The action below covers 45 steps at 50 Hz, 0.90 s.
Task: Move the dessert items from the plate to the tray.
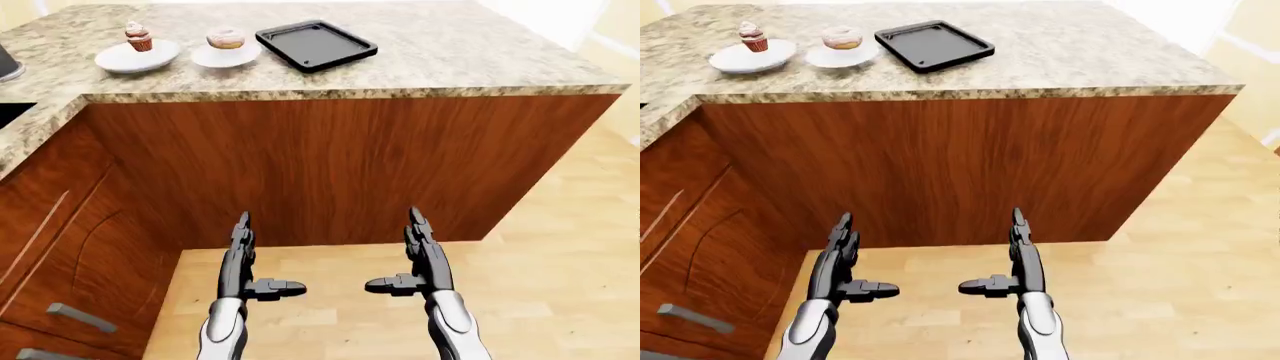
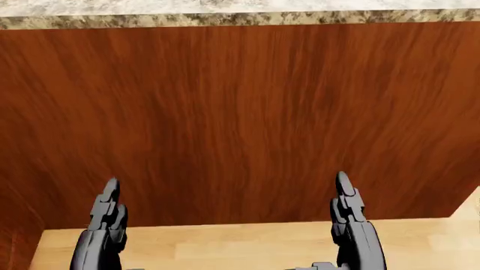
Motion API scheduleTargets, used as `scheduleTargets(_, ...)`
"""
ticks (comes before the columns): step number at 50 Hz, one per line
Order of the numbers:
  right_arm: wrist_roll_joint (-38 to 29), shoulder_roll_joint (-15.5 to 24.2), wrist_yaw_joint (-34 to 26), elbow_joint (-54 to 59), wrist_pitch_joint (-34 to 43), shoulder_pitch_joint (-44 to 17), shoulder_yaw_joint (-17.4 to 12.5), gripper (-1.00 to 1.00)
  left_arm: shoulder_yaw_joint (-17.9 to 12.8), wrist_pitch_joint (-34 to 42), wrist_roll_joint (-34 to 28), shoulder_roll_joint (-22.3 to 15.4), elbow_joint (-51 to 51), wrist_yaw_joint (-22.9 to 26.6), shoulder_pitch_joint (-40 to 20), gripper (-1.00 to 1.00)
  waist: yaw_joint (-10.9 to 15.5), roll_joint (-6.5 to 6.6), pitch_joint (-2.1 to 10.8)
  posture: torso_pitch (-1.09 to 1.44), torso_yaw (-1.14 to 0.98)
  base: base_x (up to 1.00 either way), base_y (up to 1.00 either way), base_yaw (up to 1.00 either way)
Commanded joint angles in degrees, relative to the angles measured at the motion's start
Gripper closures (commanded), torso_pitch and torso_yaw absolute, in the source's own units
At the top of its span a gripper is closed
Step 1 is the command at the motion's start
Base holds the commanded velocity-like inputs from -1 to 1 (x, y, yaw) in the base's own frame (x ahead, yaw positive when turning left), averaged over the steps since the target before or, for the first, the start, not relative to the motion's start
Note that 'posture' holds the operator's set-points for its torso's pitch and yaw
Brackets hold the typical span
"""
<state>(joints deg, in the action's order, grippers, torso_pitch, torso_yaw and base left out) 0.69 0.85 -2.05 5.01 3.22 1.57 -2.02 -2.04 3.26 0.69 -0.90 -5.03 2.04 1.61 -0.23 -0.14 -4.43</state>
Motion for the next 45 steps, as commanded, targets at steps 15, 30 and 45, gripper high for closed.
scheduleTargets(15, -1.1, 2.0, -0.3, -23.5, 9.4, -3.2, -3.0, -1.00, -8.2, 14.1, -0.5, -3.4, 33.5, 3.4, 0.3, -1.00, 0.4, -0.22, 4.44, 0.00, 0.00, 0.00, 0.00, 0.00)
scheduleTargets(30, 1.1, 9.5, -0.2, -29.4, 32.7, -25.9, -7.6, -1.00, -10.0, 36.1, -1.2, -11.6, 34.4, 2.8, -24.8, -1.00, 0.6, 0.03, 4.84, 0.00, 0.00, 0.00, 0.00, 0.00)
scheduleTargets(45, 4.0, 13.1, 0.1, -24.7, 34.6, -36.8, -7.6, -1.00, -11.9, 41.3, 4.1, -18.9, 26.4, 0.0, -39.1, -1.00, 0.4, 0.35, 3.76, 0.00, 0.00, 0.03, 0.00, 0.00)
